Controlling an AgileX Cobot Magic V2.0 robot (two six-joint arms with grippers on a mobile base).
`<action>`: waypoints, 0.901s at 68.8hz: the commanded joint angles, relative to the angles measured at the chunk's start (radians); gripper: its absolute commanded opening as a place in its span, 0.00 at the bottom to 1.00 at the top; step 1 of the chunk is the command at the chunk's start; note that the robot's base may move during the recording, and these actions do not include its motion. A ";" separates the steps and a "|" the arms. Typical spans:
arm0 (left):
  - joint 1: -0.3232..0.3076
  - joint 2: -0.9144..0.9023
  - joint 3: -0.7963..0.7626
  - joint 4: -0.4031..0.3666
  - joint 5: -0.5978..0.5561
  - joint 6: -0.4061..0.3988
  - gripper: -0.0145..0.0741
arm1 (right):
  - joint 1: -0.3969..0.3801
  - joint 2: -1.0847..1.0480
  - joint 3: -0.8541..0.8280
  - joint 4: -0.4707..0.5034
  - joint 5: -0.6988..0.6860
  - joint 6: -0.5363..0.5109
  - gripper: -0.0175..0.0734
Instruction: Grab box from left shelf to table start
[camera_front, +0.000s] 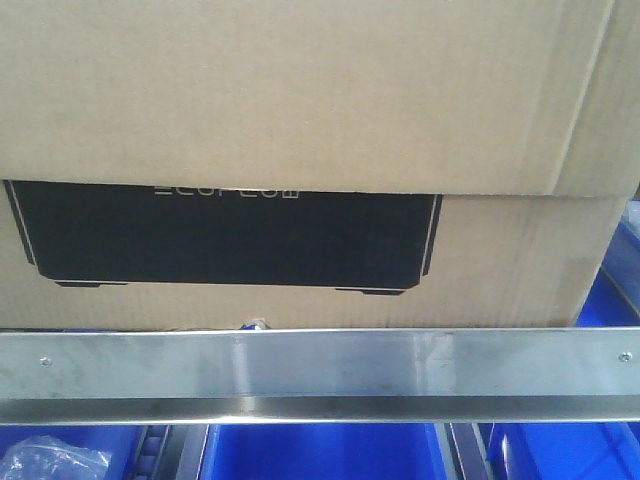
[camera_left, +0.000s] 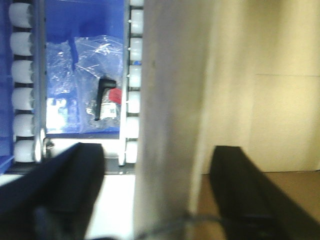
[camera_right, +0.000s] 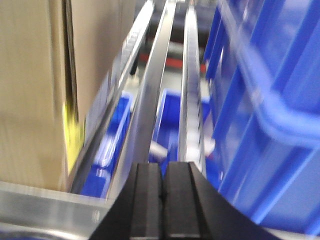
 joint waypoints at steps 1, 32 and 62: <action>-0.005 -0.026 -0.028 0.007 -0.031 -0.009 0.47 | -0.006 -0.008 -0.005 0.001 -0.146 0.003 0.25; -0.005 -0.025 -0.028 0.003 -0.048 -0.009 0.21 | -0.006 0.005 -0.241 0.152 -0.007 0.046 0.42; -0.005 -0.025 -0.028 -0.019 -0.076 -0.009 0.21 | -0.006 0.334 -0.682 0.266 0.350 0.046 0.86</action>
